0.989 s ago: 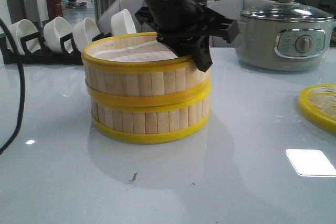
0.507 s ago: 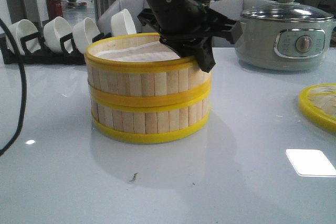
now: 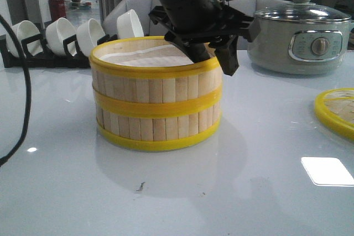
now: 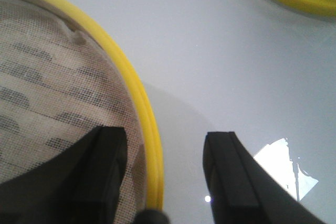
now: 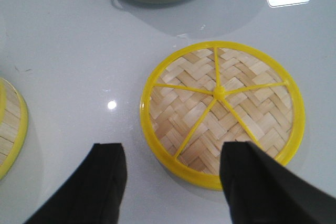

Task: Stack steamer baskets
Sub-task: 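Open the left gripper and raise it off the stacked basket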

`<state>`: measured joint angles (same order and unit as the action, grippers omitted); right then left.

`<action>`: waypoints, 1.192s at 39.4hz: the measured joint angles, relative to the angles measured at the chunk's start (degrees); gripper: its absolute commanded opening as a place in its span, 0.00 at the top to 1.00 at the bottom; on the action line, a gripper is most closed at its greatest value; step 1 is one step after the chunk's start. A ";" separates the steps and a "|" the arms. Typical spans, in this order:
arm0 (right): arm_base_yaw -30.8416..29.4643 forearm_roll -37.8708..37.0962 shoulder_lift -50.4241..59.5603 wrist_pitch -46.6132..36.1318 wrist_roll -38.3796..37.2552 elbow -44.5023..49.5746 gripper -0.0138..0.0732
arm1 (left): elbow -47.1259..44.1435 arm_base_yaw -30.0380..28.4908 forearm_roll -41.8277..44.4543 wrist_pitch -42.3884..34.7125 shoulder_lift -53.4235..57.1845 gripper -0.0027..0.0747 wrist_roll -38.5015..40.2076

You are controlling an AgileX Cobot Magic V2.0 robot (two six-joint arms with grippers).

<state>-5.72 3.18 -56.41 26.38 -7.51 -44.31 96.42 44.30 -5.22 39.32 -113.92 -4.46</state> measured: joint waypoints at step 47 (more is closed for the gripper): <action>0.00 0.00 0.00 0.00 -0.02 0.00 0.26 | 12.05 -28.29 0.28 4.25 24.85 0.85 6.23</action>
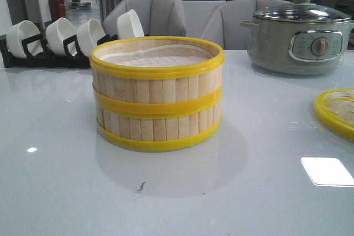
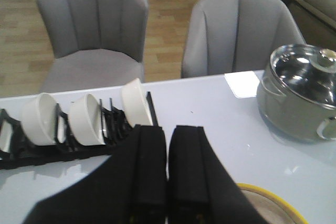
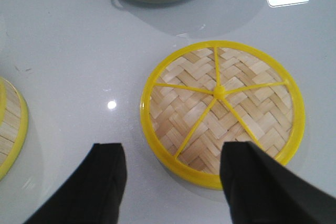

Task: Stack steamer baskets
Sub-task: 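Open the left gripper and raise it off the stacked basket, then move the right gripper over the woven bamboo lid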

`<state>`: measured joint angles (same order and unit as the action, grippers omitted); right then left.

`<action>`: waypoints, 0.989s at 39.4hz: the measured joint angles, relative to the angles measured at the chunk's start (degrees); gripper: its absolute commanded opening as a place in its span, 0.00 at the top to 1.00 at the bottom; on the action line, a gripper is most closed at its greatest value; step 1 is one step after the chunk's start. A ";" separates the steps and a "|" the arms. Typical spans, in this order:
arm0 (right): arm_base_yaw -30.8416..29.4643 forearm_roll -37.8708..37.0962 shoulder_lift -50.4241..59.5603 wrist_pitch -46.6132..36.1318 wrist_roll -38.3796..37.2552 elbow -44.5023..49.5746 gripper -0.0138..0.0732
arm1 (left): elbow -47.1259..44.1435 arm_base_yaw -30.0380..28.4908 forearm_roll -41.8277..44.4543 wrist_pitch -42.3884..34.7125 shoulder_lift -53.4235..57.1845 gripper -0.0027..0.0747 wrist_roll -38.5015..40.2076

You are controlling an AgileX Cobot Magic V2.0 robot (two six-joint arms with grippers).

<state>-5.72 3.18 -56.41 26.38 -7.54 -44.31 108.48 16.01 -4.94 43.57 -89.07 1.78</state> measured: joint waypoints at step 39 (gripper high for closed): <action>0.00 0.00 0.00 1.02 -0.10 0.00 0.26 | -68.81 -3.47 2.41 -19.19 56.93 0.85 0.59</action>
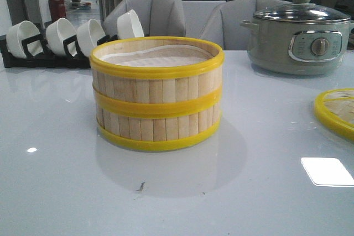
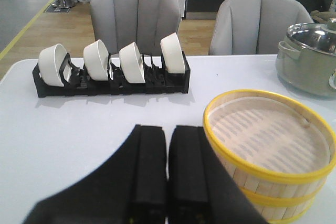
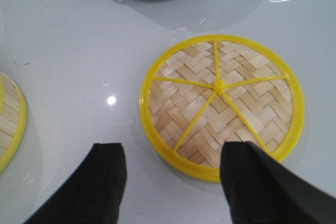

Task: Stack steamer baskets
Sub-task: 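Move the right gripper over the woven bamboo lid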

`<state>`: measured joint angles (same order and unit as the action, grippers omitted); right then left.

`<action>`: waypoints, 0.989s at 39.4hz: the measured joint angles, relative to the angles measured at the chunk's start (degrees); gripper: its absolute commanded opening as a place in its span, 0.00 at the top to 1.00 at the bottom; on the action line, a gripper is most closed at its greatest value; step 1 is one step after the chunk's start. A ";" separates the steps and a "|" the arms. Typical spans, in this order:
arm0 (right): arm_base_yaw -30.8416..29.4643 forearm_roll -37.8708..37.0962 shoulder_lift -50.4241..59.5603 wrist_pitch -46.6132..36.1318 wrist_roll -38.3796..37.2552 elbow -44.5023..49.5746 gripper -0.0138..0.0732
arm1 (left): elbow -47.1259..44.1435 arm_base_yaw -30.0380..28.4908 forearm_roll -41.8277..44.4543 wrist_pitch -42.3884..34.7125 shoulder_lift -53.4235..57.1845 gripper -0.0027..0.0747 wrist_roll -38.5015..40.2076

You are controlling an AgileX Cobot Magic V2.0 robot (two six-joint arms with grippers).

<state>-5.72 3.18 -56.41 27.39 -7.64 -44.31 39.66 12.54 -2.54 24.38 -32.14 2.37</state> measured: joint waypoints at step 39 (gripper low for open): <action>0.00 0.00 0.00 0.83 0.00 0.00 0.79 | -10.73 0.00 0.09 -2.45 6.42 0.85 0.34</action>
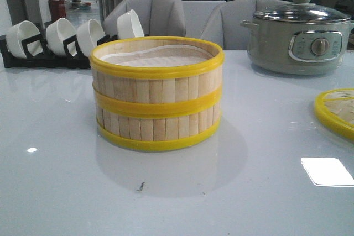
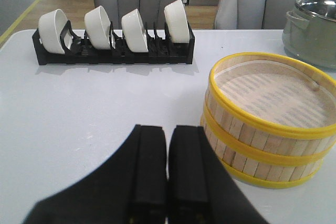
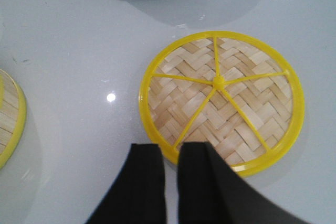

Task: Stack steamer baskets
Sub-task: 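Move the right gripper over the woven bamboo lid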

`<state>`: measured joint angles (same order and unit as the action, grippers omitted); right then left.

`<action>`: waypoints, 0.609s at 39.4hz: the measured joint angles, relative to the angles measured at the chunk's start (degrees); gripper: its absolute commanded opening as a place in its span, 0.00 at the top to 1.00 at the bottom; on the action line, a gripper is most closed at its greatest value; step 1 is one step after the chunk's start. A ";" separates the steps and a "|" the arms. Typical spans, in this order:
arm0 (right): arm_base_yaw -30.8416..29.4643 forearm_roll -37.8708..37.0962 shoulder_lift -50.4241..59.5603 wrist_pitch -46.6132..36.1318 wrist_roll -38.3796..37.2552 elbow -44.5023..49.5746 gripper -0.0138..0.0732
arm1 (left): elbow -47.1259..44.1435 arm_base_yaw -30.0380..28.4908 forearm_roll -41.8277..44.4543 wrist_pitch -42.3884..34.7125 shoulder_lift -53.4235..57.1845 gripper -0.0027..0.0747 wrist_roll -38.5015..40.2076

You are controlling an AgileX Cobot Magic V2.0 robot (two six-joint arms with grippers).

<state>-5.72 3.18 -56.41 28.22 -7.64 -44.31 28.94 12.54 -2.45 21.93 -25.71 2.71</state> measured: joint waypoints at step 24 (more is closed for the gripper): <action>0.00 0.00 0.00 1.58 1.56 0.00 0.55 | 0.00 0.00 0.04 -0.09 0.00 0.85 0.00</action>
<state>-5.72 3.18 -56.41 29.80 -6.08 -44.31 28.94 12.54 -2.41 21.84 -25.71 2.71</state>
